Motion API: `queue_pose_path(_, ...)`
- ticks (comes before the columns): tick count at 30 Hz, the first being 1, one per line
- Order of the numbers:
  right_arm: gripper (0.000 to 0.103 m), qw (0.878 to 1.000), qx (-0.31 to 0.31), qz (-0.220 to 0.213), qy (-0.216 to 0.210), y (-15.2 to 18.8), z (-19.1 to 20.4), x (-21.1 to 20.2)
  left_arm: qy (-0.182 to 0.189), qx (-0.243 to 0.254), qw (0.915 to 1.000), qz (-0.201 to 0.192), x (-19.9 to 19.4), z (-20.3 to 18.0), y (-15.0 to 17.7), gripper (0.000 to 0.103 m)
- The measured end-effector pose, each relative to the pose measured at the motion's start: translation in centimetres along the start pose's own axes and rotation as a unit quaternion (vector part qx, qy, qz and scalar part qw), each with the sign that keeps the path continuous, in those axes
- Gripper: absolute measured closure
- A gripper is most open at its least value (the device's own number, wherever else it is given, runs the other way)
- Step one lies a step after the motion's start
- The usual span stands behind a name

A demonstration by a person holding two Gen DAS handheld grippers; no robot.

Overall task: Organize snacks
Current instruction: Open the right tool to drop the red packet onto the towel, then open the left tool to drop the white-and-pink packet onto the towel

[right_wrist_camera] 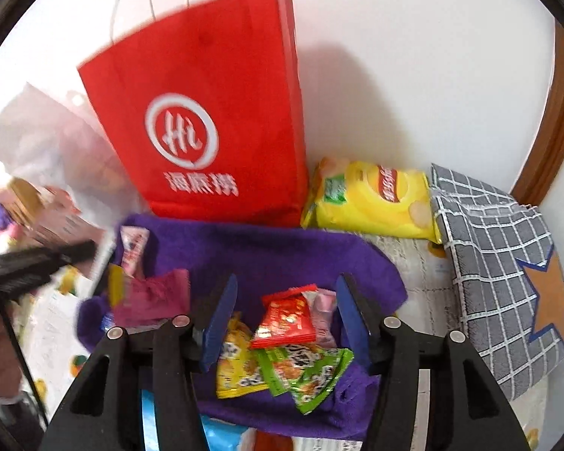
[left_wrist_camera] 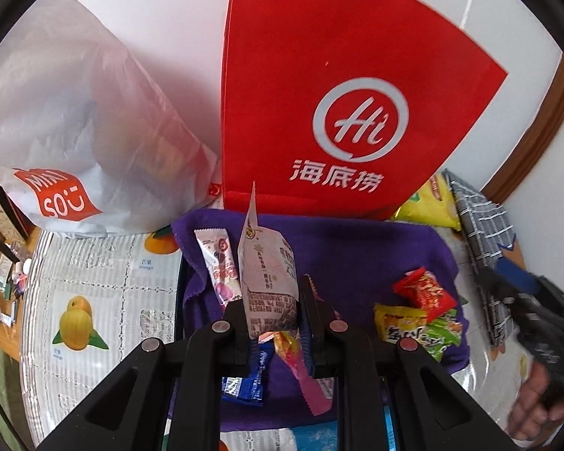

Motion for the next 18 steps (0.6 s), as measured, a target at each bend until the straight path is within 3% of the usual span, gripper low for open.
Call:
queue_pose_path(11, 0.047, 1.0, 0.005, -0.013, 0.013, -0.5, -0.5, -1.2, -0.024, 0.006, 0.9994, 0.023, 1.4, 0.5, 0.8, 0.085)
queue_pose_path(18, 0.047, 1.0, -0.002, -0.017, 0.003, -0.6, 0.5, -1.7, -0.017, 0.019, 0.9992, 0.032, 1.7, -0.2, 1.1, 0.085)
Point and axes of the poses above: each gripper's, at about its wrist camera, not at the fingertips, and x roughly the way its jaws point, z to its left, y to its underside, the point moved 10 cm from there along x, roughly the way its jaws point, and after that the axes turned 4 degrees about -x, right-handed, at the moved point
